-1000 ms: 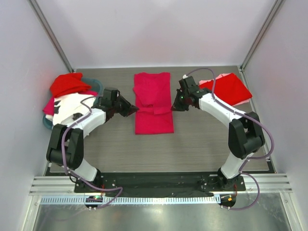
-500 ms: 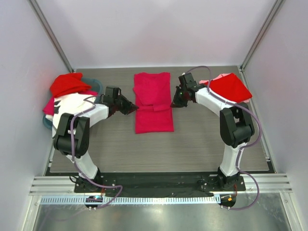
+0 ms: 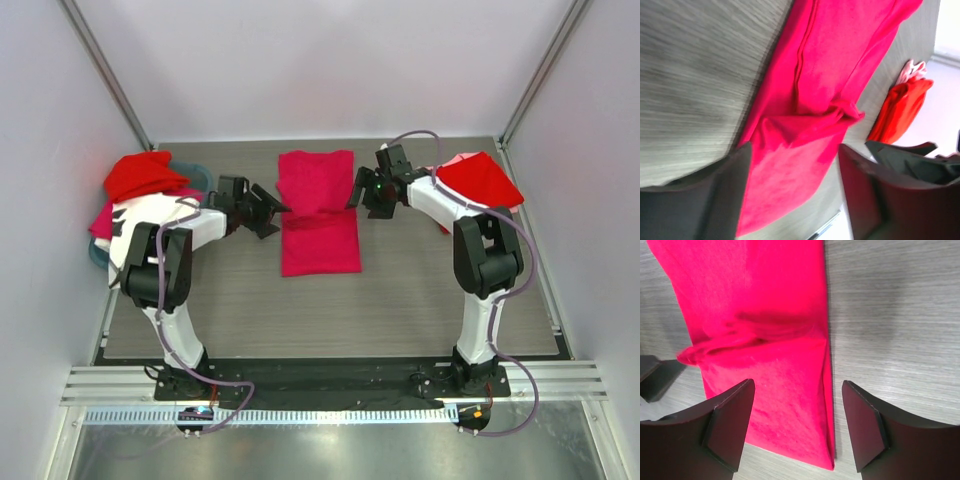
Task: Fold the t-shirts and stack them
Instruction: Fold the tshirt
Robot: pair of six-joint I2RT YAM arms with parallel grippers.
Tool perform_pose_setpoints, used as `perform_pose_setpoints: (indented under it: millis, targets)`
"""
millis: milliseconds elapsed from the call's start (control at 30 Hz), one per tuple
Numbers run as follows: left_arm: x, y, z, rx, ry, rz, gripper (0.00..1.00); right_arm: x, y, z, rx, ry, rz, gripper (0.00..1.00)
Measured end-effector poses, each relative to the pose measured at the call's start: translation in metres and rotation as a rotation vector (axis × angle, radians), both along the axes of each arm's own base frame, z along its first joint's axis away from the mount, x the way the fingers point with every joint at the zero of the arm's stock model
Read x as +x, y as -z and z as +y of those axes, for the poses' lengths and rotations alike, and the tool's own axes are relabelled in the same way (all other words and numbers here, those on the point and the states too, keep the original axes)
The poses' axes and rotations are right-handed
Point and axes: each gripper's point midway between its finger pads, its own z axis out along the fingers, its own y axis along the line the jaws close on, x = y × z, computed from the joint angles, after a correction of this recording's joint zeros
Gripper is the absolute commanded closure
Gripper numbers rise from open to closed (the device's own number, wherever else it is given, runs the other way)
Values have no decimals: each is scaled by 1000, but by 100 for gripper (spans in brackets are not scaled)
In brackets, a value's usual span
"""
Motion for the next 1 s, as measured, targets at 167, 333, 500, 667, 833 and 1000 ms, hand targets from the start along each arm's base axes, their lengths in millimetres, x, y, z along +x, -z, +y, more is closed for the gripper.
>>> perform_pose_setpoints:
  millis: [167,333,500,667,833,1000]
  targets:
    - [-14,-17,8,51,32,-45,23,-20,2,-7,7,-8,-5,30]
    - [-58,-35,12,84,80,-90,28,-66,4,-16,41,-34,13,38]
    - [-101,-19,-3,110,167,-62,36,-98,26,-16,68,-60,66,42]
    - [-131,10,-1,143,209,20,37,-123,47,-11,71,-85,123,43]
    - [-137,22,1,151,213,50,53,-136,54,1,82,-110,135,52]
    - [-142,34,2,154,217,77,54,-142,58,4,88,-105,148,72]
